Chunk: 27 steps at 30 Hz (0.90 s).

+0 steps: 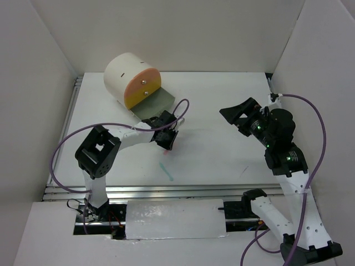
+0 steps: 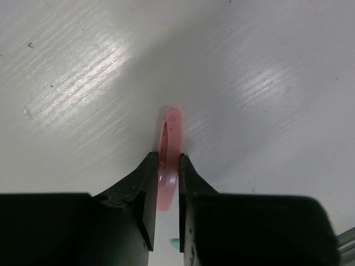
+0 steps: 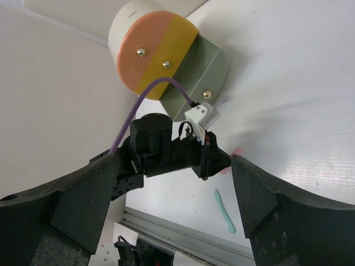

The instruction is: Organize the makeup

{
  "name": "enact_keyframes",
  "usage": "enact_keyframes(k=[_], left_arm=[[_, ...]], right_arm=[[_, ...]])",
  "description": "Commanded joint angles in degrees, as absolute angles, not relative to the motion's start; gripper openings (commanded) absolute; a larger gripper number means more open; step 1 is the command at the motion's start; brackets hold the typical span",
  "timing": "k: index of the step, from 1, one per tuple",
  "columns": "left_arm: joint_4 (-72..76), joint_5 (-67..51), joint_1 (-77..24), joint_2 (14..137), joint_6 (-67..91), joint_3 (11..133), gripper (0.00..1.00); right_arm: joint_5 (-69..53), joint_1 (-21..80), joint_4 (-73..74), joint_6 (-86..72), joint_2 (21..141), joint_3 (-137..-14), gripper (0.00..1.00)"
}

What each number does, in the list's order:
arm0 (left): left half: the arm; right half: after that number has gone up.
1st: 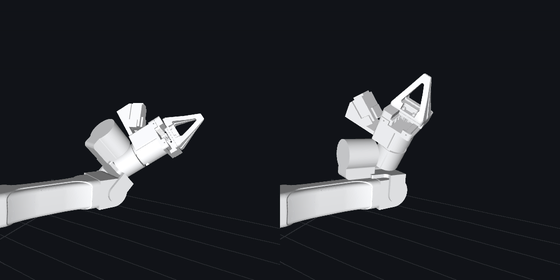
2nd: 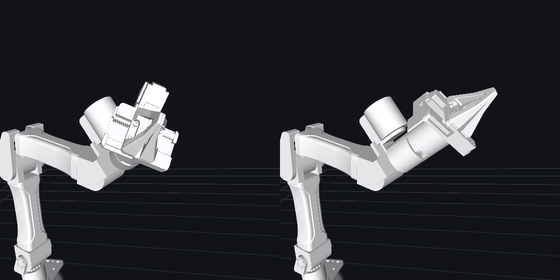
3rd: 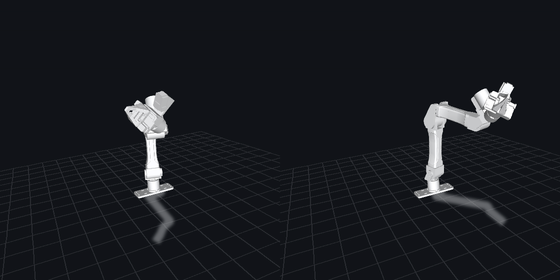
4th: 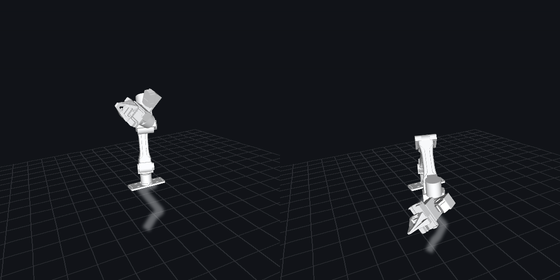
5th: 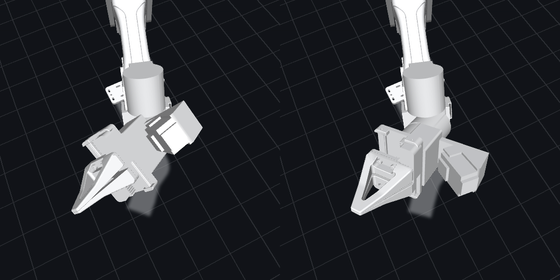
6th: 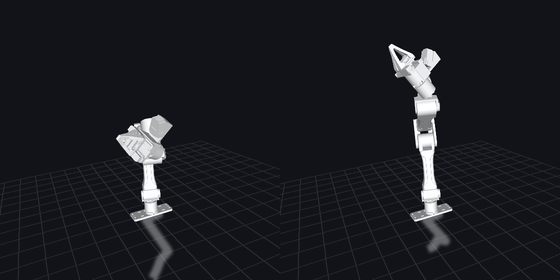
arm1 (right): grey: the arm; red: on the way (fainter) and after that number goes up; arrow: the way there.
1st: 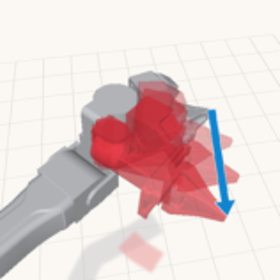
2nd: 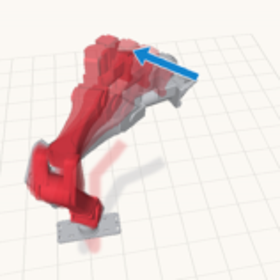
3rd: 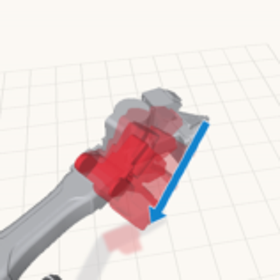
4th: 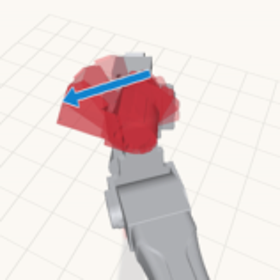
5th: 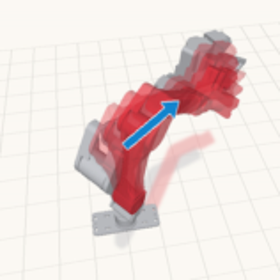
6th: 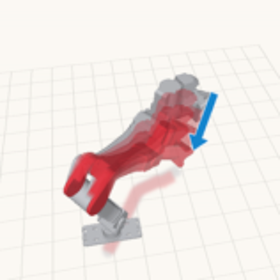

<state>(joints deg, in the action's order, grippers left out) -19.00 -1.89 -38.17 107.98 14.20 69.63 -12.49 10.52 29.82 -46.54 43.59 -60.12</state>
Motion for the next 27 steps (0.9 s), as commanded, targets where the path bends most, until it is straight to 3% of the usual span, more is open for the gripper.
enact_keyframes(k=[1,2,3,7,11,27], left_arm=[[-20.5,-3.3,-38.0,109.2,14.8,68.8,0.22],[-20.9,-3.3,-38.1,108.9,14.4,69.2,0.2],[-21.5,-2.2,-38.1,108.5,14.2,70.1,0.12],[-23.9,-0.3,-38.4,109.4,12.0,73.0,0.1],[-25.9,1.8,-38.3,110.7,11.2,75.7,0.01],[-34.9,8.2,-38.5,102.0,5.0,89.5,0.0]], right_arm=[[-11.2,10.9,30.3,-45.4,42.6,-62.6,0.9],[-11.0,10.9,30.3,-45.4,42.8,-62.7,0.9],[-10.9,10.9,30.1,-45.4,42.8,-62.7,0.9],[-11.5,10.9,28.4,-46.2,43.3,-61.9,0.9],[-12.3,10.8,27.4,-46.9,43.9,-61.3,0.9],[-12.6,10.8,26.5,-46.6,45.3,-62.0,0.89]])
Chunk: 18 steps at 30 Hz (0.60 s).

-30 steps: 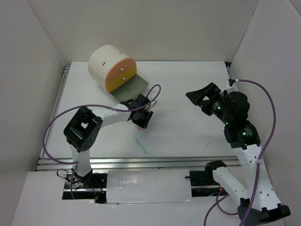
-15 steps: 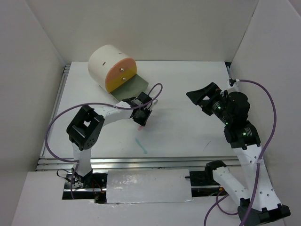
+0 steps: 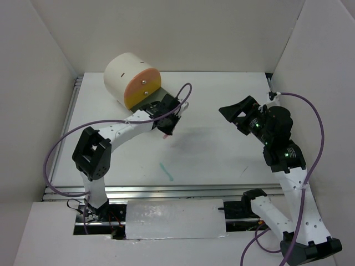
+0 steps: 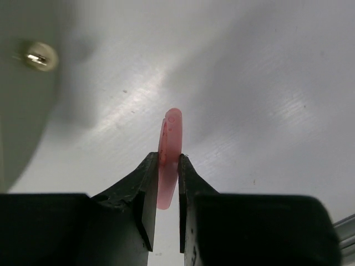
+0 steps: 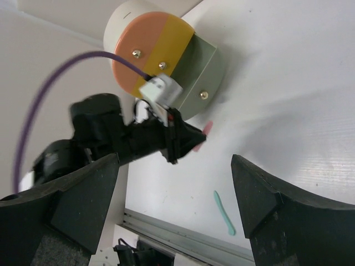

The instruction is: Organize the makeup

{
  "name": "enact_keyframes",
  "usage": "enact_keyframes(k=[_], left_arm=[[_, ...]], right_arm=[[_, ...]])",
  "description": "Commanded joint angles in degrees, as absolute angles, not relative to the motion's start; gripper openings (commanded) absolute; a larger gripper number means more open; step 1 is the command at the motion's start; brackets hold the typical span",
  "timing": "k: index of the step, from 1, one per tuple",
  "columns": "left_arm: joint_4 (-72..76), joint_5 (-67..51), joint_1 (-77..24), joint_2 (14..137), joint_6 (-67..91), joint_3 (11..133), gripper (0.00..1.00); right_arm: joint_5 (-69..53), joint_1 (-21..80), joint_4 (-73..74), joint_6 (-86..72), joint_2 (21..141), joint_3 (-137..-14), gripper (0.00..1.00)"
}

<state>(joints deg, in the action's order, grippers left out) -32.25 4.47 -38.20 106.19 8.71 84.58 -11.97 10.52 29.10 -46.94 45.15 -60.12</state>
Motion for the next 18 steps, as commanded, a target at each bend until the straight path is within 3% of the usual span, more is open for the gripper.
enact_keyframes(k=[1,8,12,14,15,17,18], left_arm=[[-35.2,11.6,-38.4,102.0,4.3,92.3,0.0],[-36.0,24.8,-33.1,109.5,-4.9,103.5,0.0],[-31.4,26.5,-29.4,113.4,-8.3,106.2,0.01],[-31.4,24.6,-27.6,114.8,-7.6,108.0,0.14],[-32.3,23.7,-26.9,115.8,-6.9,109.8,0.33],[-33.0,21.9,-25.8,116.2,-5.9,110.6,0.53],[-32.9,20.8,-25.7,115.4,-5.6,110.0,0.68]], right_arm=[[-12.7,10.9,26.5,-46.6,45.4,-62.2,0.89],[-14.2,10.9,26.0,-46.7,46.1,-63.0,0.89],[-14.0,11.4,27.0,-46.3,45.9,-64.3,0.89],[-14.1,12.0,27.5,-46.1,46.0,-64.8,0.89],[-14.3,12.1,27.8,-46.1,46.1,-65.0,0.89],[-14.7,12.1,28.3,-46.1,45.9,-65.5,0.89],[-14.4,12.2,28.6,-46.1,45.7,-65.7,0.89]])
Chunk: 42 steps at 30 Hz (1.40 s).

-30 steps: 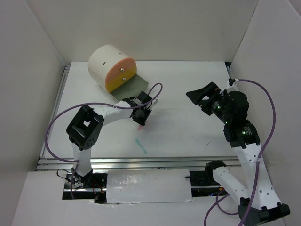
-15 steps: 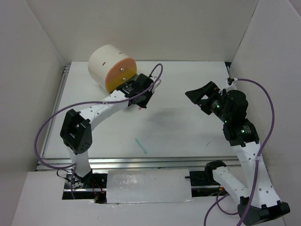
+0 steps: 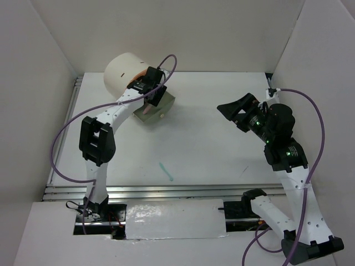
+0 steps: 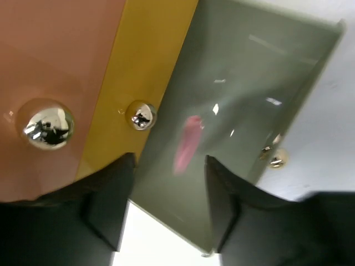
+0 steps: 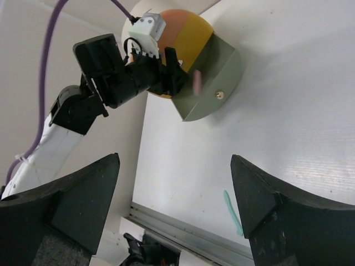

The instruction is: Organize the makeup

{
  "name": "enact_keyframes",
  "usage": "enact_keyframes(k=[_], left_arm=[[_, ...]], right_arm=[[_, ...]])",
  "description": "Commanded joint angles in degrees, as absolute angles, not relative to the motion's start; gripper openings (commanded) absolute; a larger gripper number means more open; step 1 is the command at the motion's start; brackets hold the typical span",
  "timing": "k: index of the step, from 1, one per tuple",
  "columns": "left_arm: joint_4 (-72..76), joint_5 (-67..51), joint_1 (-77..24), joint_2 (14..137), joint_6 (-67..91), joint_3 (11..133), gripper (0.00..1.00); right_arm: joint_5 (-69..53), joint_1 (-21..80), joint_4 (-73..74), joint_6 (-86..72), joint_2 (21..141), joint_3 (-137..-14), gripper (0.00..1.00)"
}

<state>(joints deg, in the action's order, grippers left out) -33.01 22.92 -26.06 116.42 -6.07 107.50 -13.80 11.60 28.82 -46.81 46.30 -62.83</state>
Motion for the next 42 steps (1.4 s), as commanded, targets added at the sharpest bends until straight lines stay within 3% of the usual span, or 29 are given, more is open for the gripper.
enact_keyframes(k=[1,2,3,4,7,11,18,21,29,39,42], left_arm=[[-32.4,20.0,-25.7,114.8,-5.2,109.7,0.73],[-32.3,19.3,-25.6,114.2,-4.8,109.3,0.79],[-32.1,18.0,-25.7,112.8,-4.3,108.7,0.92],[-32.5,16.9,-25.8,112.0,-3.8,108.5,0.99],[-33.3,16.7,-26.4,108.2,-0.5,107.1,0.99],[-45.1,19.3,-29.5,102.4,20.8,102.8,1.0],[-54.5,26.1,-45.7,82.6,62.6,74.8,0.99],[-47.1,24.0,-50.8,77.0,72.5,65.9,1.0],[-52.2,16.6,-54.0,95.4,77.3,71.3,0.99],[-48.8,14.8,-54.9,101.3,82.6,69.1,0.99],[-45.8,12.3,-54.8,102.8,83.8,66.0,0.95]], right_arm=[[-14.2,12.2,29.0,-45.8,45.4,-65.8,0.89],[-14.1,12.2,29.2,-45.7,45.4,-65.8,0.89],[-13.9,12.2,29.4,-45.5,45.2,-65.8,0.89],[-13.7,12.2,29.5,-45.4,44.9,-65.7,0.89],[-14.0,12.2,29.1,-45.7,44.5,-64.8,0.89],[-13.5,12.1,28.5,-45.2,43.9,-62.8,0.89],[-16.2,12.0,30.6,-44.0,45.1,-60.1,0.92],[-17.8,12.0,28.3,-45.0,45.2,-58.3,1.0],[-20.7,12.1,27.2,-44.6,48.7,-58.7,1.0],[-21.2,13.6,26.9,-44.1,47.4,-57.7,1.0],[-20.9,14.8,26.9,-44.0,46.9,-57.4,1.0]])
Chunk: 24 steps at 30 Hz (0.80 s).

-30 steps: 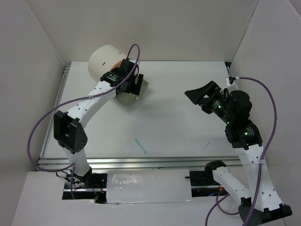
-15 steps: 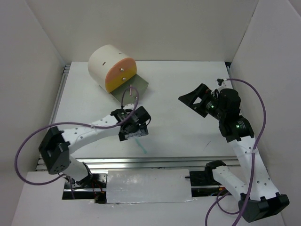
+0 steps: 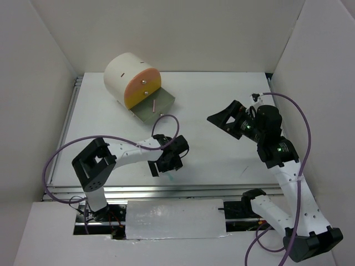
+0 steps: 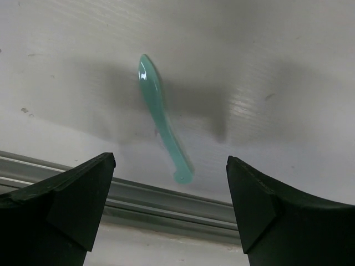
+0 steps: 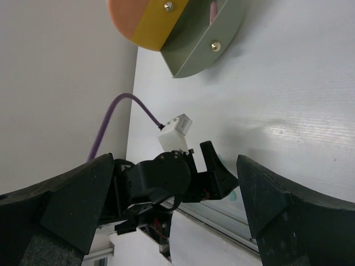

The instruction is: Organize the makeup

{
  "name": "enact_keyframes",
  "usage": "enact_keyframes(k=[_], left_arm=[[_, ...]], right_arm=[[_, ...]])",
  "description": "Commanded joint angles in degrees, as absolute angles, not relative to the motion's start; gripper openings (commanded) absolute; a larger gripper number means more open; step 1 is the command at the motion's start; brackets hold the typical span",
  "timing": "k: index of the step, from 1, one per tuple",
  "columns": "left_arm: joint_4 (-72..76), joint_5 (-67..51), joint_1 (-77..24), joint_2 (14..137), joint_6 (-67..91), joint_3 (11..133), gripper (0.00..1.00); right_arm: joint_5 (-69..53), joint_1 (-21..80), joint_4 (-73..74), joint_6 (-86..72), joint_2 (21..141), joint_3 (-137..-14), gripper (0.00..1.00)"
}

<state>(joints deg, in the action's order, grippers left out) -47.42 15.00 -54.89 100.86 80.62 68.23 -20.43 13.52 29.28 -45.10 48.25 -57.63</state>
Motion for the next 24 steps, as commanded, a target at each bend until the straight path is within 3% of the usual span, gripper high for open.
enact_keyframes(k=[1,3,6,7,16,24], left_arm=[[-45.2,12.1,-54.9,103.3,84.0,65.7,0.95],[-43.1,11.3,-54.9,104.1,84.8,64.9,0.94],[-40.1,9.1,-54.9,105.0,85.6,62.9,0.82],[-39.6,8.7,-54.9,105.3,85.8,62.1,0.69],[-41.9,11.3,-54.9,104.3,85.5,63.1,0.0],[-48.5,34.4,-55.4,100.3,63.7,82.1,0.0]], right_arm=[[-20.7,15.0,26.9,-43.8,47.0,-57.5,1.0],[-20.2,15.6,27.4,-43.4,46.8,-57.7,1.0],[-18.8,17.0,28.4,-42.5,46.9,-58.7,1.0],[-18.5,17.3,28.6,-42.2,46.9,-59.2,1.0],[-16.8,19.6,29.3,-41.1,47.4,-60.8,1.0],[-16.1,20.4,29.7,-40.8,47.9,-61.9,1.0]])
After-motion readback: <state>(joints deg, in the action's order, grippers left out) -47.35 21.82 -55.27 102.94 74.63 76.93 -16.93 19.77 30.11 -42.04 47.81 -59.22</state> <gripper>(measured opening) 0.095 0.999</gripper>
